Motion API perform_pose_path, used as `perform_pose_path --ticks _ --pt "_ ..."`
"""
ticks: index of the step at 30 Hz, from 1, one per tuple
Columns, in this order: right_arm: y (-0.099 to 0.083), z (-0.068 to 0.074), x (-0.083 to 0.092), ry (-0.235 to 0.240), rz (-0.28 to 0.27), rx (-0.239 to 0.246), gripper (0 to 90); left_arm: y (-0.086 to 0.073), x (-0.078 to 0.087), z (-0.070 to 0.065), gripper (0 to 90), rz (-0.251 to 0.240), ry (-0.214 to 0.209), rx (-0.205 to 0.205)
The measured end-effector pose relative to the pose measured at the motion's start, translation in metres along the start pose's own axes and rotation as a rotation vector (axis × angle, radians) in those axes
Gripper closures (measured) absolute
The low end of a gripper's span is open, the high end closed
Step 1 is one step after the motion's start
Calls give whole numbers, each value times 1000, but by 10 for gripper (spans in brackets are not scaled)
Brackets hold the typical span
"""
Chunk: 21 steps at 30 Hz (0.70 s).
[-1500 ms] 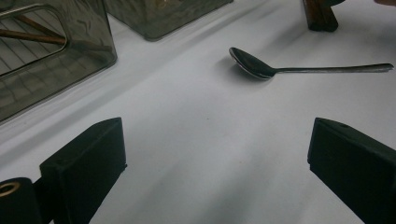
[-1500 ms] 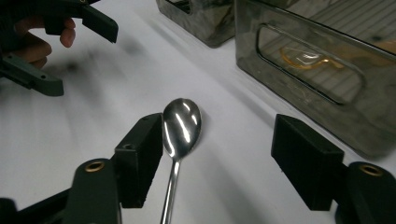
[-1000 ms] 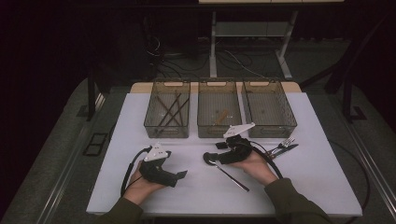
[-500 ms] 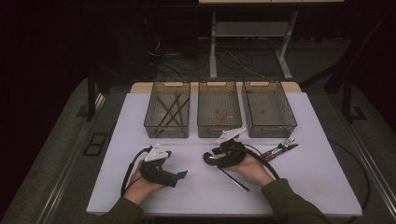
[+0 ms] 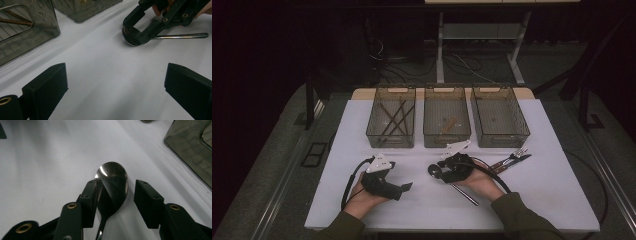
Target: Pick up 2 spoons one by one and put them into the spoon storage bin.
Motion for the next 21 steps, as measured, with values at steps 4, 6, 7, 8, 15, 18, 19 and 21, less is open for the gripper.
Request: perform_pose_path --ticks 4,6,7,8,15,18,19,21 --pt "0 2 0 9 1 26 578 0 0 0 37 1 1 0" --pt "0 4 -1 10 0 41 605 0 0 0 37 1 1 -2" --pt "0 4 -1 9 1 54 608 0 0 0 37 0 1 -3" --pt "0 6 -2 4 4 67 610 0 0 0 37 0 2 -2" --pt "0 8 -1 2 8 83 643 0 1 0 37 0 2 -3" --pt "0 8 -1 3 8 91 664 0 1 0 37 -1 2 -3" --pt "0 8 -1 -1 10 102 674 0 1 0 37 -1 2 -2" --pt "0 10 -1 10 6 99 695 0 1 0 37 -1 2 -2"
Point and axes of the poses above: each handheld gripper's, and its own axes: x roughly backward along the jaws, y roughly out of its top, z roughly to its left, the point moved 5 cm from there along -x, roughly forward along the jaws, and after that the axes turned 2 degrees about y, right-handed, at the moved point
